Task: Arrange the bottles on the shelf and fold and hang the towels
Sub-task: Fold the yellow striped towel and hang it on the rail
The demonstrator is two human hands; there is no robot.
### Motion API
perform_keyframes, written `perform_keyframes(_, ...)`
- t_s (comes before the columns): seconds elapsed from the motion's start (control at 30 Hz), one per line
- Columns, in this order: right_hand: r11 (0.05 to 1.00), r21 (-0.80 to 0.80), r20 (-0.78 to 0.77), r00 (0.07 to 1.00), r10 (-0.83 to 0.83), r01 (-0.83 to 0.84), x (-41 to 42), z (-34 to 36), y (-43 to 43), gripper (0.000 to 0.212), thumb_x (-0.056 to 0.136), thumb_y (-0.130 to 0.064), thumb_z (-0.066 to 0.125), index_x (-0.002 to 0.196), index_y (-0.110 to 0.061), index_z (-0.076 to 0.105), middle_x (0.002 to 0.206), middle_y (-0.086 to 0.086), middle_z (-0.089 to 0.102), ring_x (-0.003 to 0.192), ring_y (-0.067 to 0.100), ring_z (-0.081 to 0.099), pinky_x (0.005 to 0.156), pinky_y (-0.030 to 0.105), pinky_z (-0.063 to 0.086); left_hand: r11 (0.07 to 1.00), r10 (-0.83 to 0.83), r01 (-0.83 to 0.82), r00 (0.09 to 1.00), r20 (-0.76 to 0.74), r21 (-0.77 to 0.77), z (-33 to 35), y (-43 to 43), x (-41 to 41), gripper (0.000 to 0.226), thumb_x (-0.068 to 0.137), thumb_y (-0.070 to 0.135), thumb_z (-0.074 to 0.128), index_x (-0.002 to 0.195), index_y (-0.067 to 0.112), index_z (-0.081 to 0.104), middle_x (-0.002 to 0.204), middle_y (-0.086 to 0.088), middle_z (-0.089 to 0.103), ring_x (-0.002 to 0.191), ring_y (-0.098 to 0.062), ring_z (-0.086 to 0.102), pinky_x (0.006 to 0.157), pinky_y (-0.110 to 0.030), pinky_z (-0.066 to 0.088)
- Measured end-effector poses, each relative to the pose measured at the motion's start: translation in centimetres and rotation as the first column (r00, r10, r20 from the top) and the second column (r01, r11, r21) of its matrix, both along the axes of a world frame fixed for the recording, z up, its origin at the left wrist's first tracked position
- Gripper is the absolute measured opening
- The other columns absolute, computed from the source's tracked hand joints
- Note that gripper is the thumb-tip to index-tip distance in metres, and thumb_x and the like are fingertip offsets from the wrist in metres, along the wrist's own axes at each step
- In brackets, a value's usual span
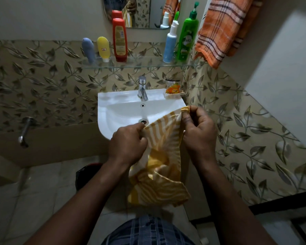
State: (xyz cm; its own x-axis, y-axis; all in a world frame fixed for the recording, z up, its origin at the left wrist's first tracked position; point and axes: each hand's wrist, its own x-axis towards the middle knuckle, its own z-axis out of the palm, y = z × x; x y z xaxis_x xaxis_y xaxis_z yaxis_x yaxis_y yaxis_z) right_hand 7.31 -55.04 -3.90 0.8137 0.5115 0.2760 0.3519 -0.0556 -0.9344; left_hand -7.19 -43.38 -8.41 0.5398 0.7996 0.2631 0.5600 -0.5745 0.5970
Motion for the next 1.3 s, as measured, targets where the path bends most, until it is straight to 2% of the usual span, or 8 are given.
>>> perform_keyframes(0.23, 0.997, -0.015, 0.264, 0.962, -0.065, 0.072, 1.0, 2.1, -0.1, 0.006, 0.096, -0.025, 0.07, 0.1, -0.023, 0.074, 0.085, -0.013, 0.073, 0.078, 0.004, 0.07, 0.071, 0.037, 0.063, 0.981, 0.08, -0.082, 0.997, -0.017, -0.176, -3.8, 0.1, -0.8, 0.013, 0.08, 0.013, 0.065, 0.087, 0.022, 0.072, 0.078, -0.005, 0.073, 0.079, -0.034, 0.068, 0.065, -0.037, 0.05)
perform_keyframes(0.43, 0.994, 0.015, 0.283, 0.953, -0.11, 0.11, 2.0, 3.4, -0.1, 0.008, 0.094, -0.026, 0.072, 0.1, -0.023, 0.076, 0.087, -0.012, 0.075, 0.079, 0.005, 0.072, 0.073, 0.03, 0.062, 0.983, -0.174, 0.143, 0.931, 0.322, 0.119, -2.4, -1.0, -0.3, 0.038, 0.084, 0.003, 0.058, 0.115, 0.025, 0.056, 0.112, 0.003, 0.07, 0.071, -0.027, 0.066, 0.058, -0.041, 0.055)
perform_keyframes(0.57, 0.989, 0.043, 0.318, 0.937, -0.147, 0.14, 2.5, 4.7, -0.4, 0.003, 0.093, -0.026, 0.072, 0.095, -0.028, 0.073, 0.082, -0.016, 0.073, 0.075, 0.003, 0.071, 0.07, 0.029, 0.061, 0.834, -0.416, 0.321, 0.9, 0.129, 0.449, -3.3, -1.6, -0.4, 0.035, 0.088, 0.008, 0.053, 0.118, 0.026, 0.048, 0.138, -0.005, 0.054, 0.069, -0.028, 0.069, 0.045, -0.027, 0.038)
perform_keyframes(0.73, 0.991, 0.046, 0.333, 0.933, -0.134, 0.126, 2.4, 5.1, -0.7, 0.002, 0.095, -0.024, 0.069, 0.096, -0.024, 0.071, 0.082, -0.014, 0.072, 0.075, 0.002, 0.068, 0.067, 0.023, 0.058, 0.763, -0.499, 0.366, 0.858, 0.124, 0.533, -3.1, -1.8, 0.5, 0.032, 0.096, 0.026, 0.053, 0.128, 0.031, 0.05, 0.149, -0.011, 0.041, 0.099, -0.03, 0.074, 0.048, -0.028, 0.049)
perform_keyframes(0.83, 0.998, 0.021, 0.328, 0.943, -0.064, 0.061, 2.0, 4.7, -0.5, 0.002, 0.097, -0.019, 0.069, 0.097, -0.018, 0.071, 0.084, -0.012, 0.07, 0.075, 0.0, 0.066, 0.065, 0.015, 0.052, 0.8, -0.506, 0.415, 0.855, 0.115, 0.433, -2.3, -2.0, 2.1, 0.039, 0.093, 0.027, 0.061, 0.131, 0.033, 0.051, 0.145, -0.004, 0.048, 0.093, -0.027, 0.072, 0.056, -0.035, 0.056)
perform_keyframes(0.97, 1.0, 0.015, 0.284, 0.958, -0.025, 0.022, 2.5, 4.5, -0.7, 0.004, 0.098, -0.021, 0.069, 0.1, -0.019, 0.071, 0.086, -0.012, 0.071, 0.079, 0.005, 0.068, 0.07, 0.023, 0.056, 0.947, -0.309, 0.319, 0.865, 0.396, 0.044, -1.9, -2.0, 3.5, 0.041, 0.076, 0.007, 0.059, 0.11, 0.03, 0.062, 0.103, 0.014, 0.07, 0.074, -0.005, 0.061, 0.066, -0.035, 0.054)
perform_keyframes(1.13, 0.999, 0.023, 0.261, 0.965, 0.027, -0.034, 3.0, 4.5, -1.3, 0.004, 0.099, -0.021, 0.068, 0.101, -0.019, 0.071, 0.087, -0.01, 0.072, 0.08, 0.009, 0.07, 0.071, 0.029, 0.059, 0.872, -0.244, 0.427, 0.803, 0.544, -0.239, -1.7, -2.1, 3.6, 0.024, 0.098, 0.033, 0.061, 0.115, 0.022, 0.073, 0.105, 0.012, 0.075, 0.091, -0.013, 0.072, 0.074, -0.044, 0.061)
perform_keyframes(1.3, 0.999, 0.043, 0.284, 0.959, -0.013, 0.001, 3.0, 4.5, -1.1, 0.004, 0.099, -0.018, 0.068, 0.1, -0.02, 0.071, 0.088, -0.01, 0.072, 0.082, 0.008, 0.071, 0.072, 0.027, 0.059, 0.853, -0.405, 0.514, 0.761, 0.507, -0.092, -0.8, -3.1, 4.4, 0.034, 0.094, 0.047, 0.071, 0.105, 0.015, 0.079, 0.099, 0.007, 0.074, 0.093, -0.015, 0.071, 0.076, -0.041, 0.059)
